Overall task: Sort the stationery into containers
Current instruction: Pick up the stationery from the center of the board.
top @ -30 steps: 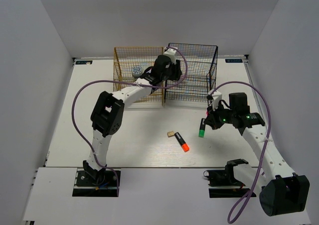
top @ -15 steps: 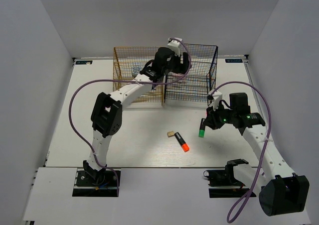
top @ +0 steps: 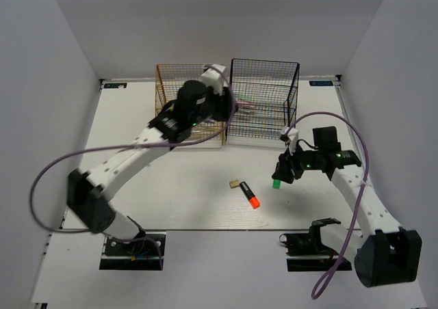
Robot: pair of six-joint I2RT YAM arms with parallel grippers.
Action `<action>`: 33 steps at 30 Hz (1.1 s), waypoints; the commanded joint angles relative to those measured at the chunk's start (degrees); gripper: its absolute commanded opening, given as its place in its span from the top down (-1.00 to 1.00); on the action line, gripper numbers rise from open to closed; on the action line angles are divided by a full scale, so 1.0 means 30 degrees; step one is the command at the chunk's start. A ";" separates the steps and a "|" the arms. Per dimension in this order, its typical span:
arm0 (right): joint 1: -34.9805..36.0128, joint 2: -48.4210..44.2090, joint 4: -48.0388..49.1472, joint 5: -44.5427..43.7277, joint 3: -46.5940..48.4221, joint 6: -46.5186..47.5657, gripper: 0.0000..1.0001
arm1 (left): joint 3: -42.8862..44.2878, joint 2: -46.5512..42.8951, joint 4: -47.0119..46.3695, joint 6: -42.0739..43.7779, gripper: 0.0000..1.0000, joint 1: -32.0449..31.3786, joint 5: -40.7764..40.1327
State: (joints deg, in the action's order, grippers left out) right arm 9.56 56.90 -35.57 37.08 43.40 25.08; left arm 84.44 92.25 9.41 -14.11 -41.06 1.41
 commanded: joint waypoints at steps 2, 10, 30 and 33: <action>0.0415 0.2268 -0.4804 0.6761 0.1527 0.7473 -0.20 | -0.3125 -0.6221 0.6777 0.0306 -0.34 0.0152 -0.2198; 0.2377 0.5726 -0.4498 0.4459 0.2319 1.8326 0.00 | -1.1232 -1.4776 1.3035 0.1627 -0.24 0.0941 -0.2931; 1.1605 1.1264 0.2833 -0.4829 0.5045 1.1859 -0.16 | -1.7660 -2.1492 1.0780 0.0865 -0.68 0.3579 -0.4367; 1.2104 1.1849 0.3039 -0.5239 0.5163 1.1154 -0.16 | -1.7718 -2.1550 1.0780 0.0836 -0.68 0.3520 -0.4279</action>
State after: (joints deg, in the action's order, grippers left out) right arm 44.64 91.22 -29.56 24.27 57.32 62.85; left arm 31.68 27.73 43.00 -11.05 -30.74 -12.53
